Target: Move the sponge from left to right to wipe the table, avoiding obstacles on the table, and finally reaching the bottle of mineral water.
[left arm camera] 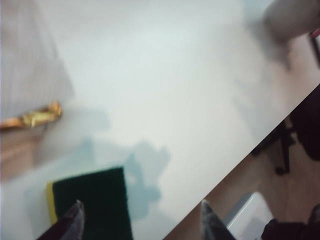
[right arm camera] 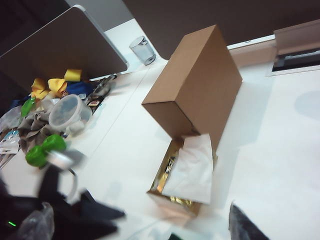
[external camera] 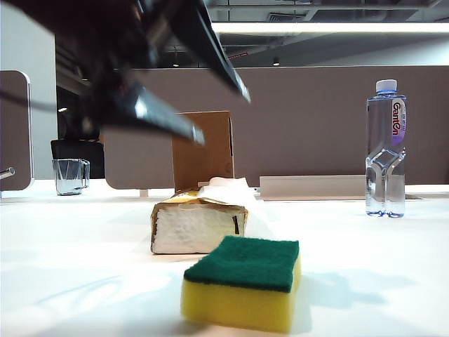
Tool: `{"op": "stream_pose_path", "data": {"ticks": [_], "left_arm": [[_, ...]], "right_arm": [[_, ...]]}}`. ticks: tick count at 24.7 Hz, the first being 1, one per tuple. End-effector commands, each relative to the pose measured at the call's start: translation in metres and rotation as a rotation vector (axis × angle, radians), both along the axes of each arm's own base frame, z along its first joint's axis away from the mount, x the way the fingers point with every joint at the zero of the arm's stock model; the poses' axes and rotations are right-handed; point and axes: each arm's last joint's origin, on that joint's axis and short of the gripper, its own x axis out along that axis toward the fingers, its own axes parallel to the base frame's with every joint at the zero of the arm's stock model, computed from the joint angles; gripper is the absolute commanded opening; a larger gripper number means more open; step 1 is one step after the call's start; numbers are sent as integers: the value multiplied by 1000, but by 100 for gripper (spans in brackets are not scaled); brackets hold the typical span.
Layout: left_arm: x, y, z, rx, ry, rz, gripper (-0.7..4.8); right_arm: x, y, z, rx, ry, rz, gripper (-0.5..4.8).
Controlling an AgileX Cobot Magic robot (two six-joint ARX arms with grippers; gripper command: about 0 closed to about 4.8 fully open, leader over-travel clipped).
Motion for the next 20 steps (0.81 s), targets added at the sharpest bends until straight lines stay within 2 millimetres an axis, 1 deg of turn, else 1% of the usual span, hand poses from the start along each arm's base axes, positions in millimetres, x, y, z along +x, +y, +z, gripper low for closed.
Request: {"op": "stream_pose_path", "data": {"ticks": [1,2,4,6,8,12,14,17,20], "left_arm": [[-10,14,38,-70,-186,29,303],[-16,21,53,-98,-262,43,310],[-26,34,74,-120,-388,69,310],[-35,45,85,-132,-448,91,310],[-44,56,88,-116,-451,93,310],[-58,70,82,-26,-387,74,314],[-64,76,81,-11,-374,71,314],[-73,86,87,-49,-407,78,314],[-83,97,94,-97,-448,87,314]], "right_arm": [[-5,1,7,17,-5,38,479],[-7,1,10,38,4,52,479],[-8,4,11,76,35,91,479],[-11,7,7,78,83,121,479],[-12,11,4,65,156,164,479],[-15,19,-1,27,276,231,479],[-16,23,-4,3,305,258,479],[-19,27,-10,-54,356,241,479],[-17,32,-16,-115,409,229,479]]}}
